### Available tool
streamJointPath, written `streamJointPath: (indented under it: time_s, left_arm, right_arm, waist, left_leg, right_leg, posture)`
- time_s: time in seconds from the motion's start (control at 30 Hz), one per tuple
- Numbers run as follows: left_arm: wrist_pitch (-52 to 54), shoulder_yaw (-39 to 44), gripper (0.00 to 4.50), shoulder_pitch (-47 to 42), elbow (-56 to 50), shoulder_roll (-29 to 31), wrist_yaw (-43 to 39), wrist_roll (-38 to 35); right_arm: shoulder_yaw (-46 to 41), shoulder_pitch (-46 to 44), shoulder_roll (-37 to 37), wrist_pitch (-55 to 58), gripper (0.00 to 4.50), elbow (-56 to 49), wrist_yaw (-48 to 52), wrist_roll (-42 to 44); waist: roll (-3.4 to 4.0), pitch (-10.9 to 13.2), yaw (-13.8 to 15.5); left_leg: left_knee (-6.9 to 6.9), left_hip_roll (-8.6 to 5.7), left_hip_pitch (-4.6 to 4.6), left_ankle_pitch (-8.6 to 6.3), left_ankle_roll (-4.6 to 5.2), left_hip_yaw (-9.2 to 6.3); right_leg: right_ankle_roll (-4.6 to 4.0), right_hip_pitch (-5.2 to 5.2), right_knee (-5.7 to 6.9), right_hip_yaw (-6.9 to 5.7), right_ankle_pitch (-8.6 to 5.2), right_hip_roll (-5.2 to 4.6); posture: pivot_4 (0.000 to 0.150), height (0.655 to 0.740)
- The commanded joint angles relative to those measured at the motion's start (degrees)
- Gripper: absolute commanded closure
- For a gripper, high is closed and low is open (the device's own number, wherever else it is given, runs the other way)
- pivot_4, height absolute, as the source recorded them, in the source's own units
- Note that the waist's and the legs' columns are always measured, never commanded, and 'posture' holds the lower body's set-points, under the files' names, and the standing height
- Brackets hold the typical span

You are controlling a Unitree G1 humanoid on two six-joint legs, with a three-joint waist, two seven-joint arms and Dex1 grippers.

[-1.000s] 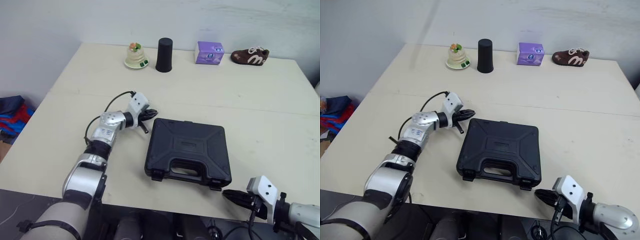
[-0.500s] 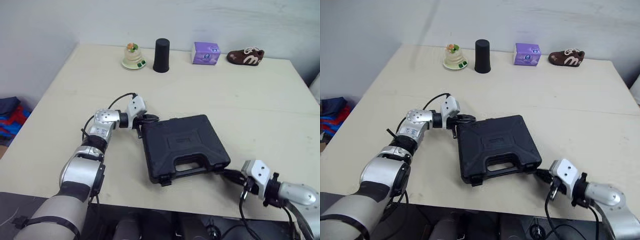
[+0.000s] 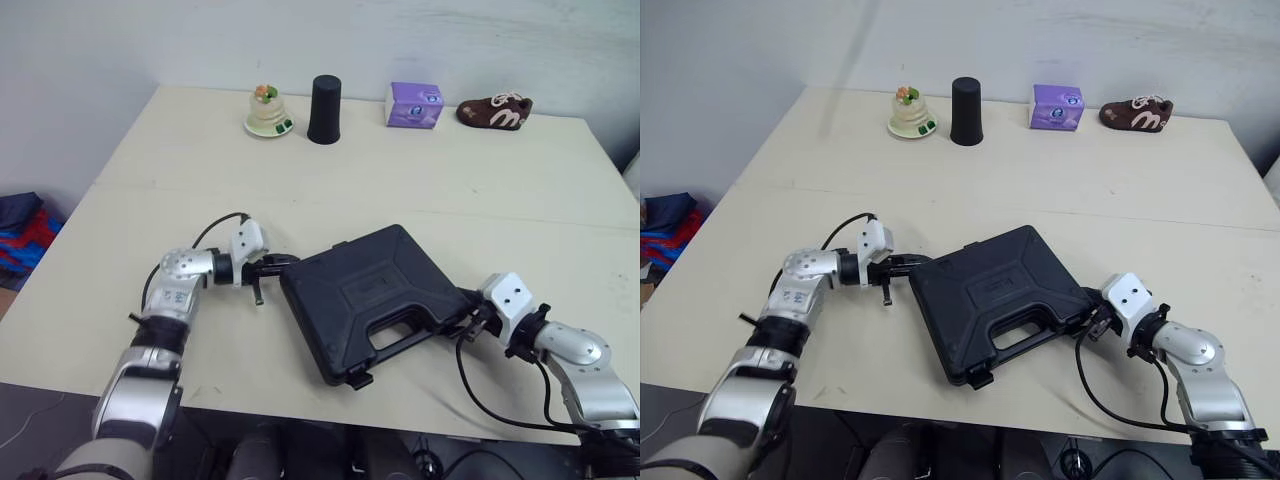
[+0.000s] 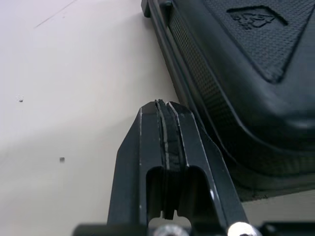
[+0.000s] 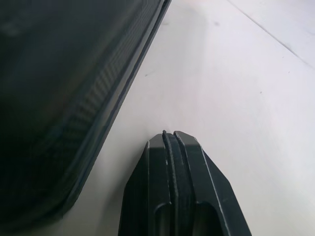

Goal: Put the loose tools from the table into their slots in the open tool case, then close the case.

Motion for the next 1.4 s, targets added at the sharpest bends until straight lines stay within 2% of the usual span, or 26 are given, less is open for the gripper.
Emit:
streamJointPath:
  time_s: [0.03, 0.2, 0.33, 0.57, 0.73, 0.83, 0.97, 1.13, 1.27, 1.4]
  left_arm:
    - [2.61, 0.34, 4.47, 1.63, -7.08, 0.75, 1.07, -1.81]
    - [4.09, 0.40, 4.47, 1.43, -8.35, 1.37, 1.63, -2.04]
    - [4.64, -0.10, 4.47, 1.14, -7.99, 1.68, 1.16, -2.03]
    - [4.59, -2.53, 4.47, 1.29, -7.04, 1.11, 1.77, -0.55]
    - [5.38, -0.46, 4.47, 1.79, -10.80, 3.30, 0.15, -3.36]
    - [6.33, 1.15, 4.47, 0.61, -14.43, 5.07, -0.71, -5.67]
    - [13.68, 0.10, 4.47, -4.08, -23.34, 5.03, -2.48, -10.55]
    - [19.88, -8.20, 4.47, -11.25, -27.40, -0.55, -3.47, -9.96]
    - [21.68, -14.75, 4.47, -16.41, -22.02, -8.19, -0.81, -6.31]
    - [18.46, -21.13, 4.47, -18.27, -16.42, -13.91, 0.74, -1.21]
  right_arm:
    - [-4.65, 5.26, -4.28, 3.99, 4.50, -4.72, 3.02, 2.72]
    - [-11.01, 16.13, -8.90, 8.54, 4.50, -12.90, 8.17, 7.37]
    - [-10.70, 21.48, -8.68, 12.42, 4.50, -19.09, 10.12, 10.00]
    - [-4.45, 15.37, -3.30, 12.57, 4.50, -19.36, 5.17, 7.42]
    - [-3.57, 10.49, -0.96, 10.48, 4.50, -15.45, 2.45, 5.48]
    - [-4.23, 11.56, -1.41, 9.99, 4.50, -15.50, 2.32, 4.83]
    - [-9.96, 17.45, -2.28, 12.56, 4.50, -19.21, 1.93, 6.74]
    - [-15.68, 22.63, -0.92, 14.14, 4.50, -22.91, 0.12, 7.92]
    - [-17.74, 25.22, 3.20, 11.27, 4.50, -26.25, -2.91, 7.92]
    - [-16.79, 28.06, 5.67, 11.79, 4.50, -29.24, -4.27, 7.60]
  waist:
    - [0.10, 0.04, 0.76]
    - [0.11, 0.04, 1.70]
    - [0.12, 0.04, 1.15]
    - [0.16, 0.04, 1.00]
    - [0.20, 0.06, 0.99]
    - [0.21, 0.07, 1.14]
    - [0.24, 0.08, 2.10]
    - [0.30, 0.06, 2.84]
    - [0.32, 0.05, 2.49]
    - [0.57, 0.05, 2.06]
  left_leg:
    - [0.00, -0.02, -0.01, -0.01, 0.01, -0.01]
    - [0.03, -0.11, 0.02, -0.13, 0.26, -0.01]
    - [-0.05, -0.02, 0.06, -0.17, 0.32, -0.02]
    - [-0.06, 0.10, 0.15, -0.08, 0.14, -0.01]
    - [-0.04, 0.08, 0.09, -0.03, 0.05, 0.04]
    - [-0.06, 0.07, 0.07, -0.03, 0.05, 0.02]
    - [-0.04, 0.02, 0.01, -0.01, 0.03, -0.06]
    - [0.07, -0.21, -0.02, -0.07, 0.17, 0.00]
    - [0.08, -0.22, -0.01, -0.07, 0.21, 0.04]
    - [-0.04, -0.23, 0.00, 0.02, 0.03, 0.06]
  right_leg:
    - [0.00, 0.00, -0.01, -0.01, 0.00, -0.01]
    - [0.02, 0.10, -0.09, 0.00, 0.01, -0.08]
    - [0.02, 0.10, -0.10, 0.00, 0.01, -0.03]
    - [0.00, 0.07, -0.01, 0.01, 0.00, 0.14]
    - [-0.01, 0.03, -0.02, 0.04, 0.00, 0.13]
    - [-0.02, 0.01, -0.02, 0.03, -0.01, 0.12]
    - [-0.03, 0.04, -0.04, -0.04, -0.01, 0.10]
    - [0.06, 0.16, -0.19, 0.04, 0.03, -0.01]
    - [0.21, 0.21, -0.42, 0.10, 0.11, 0.13]
    - [0.18, 0.10, -0.39, 0.14, 0.10, 0.33]
  posture:
    - [0.150, 0.7400]
    - [0.150, 0.7400]
    - [0.150, 0.7400]
    - [0.150, 0.7400]
    - [0.150, 0.7400]
    - [0.150, 0.7400]
    - [0.150, 0.7400]
    - [0.150, 0.7400]
    - [0.150, 0.7400]
    - [0.150, 0.7400]
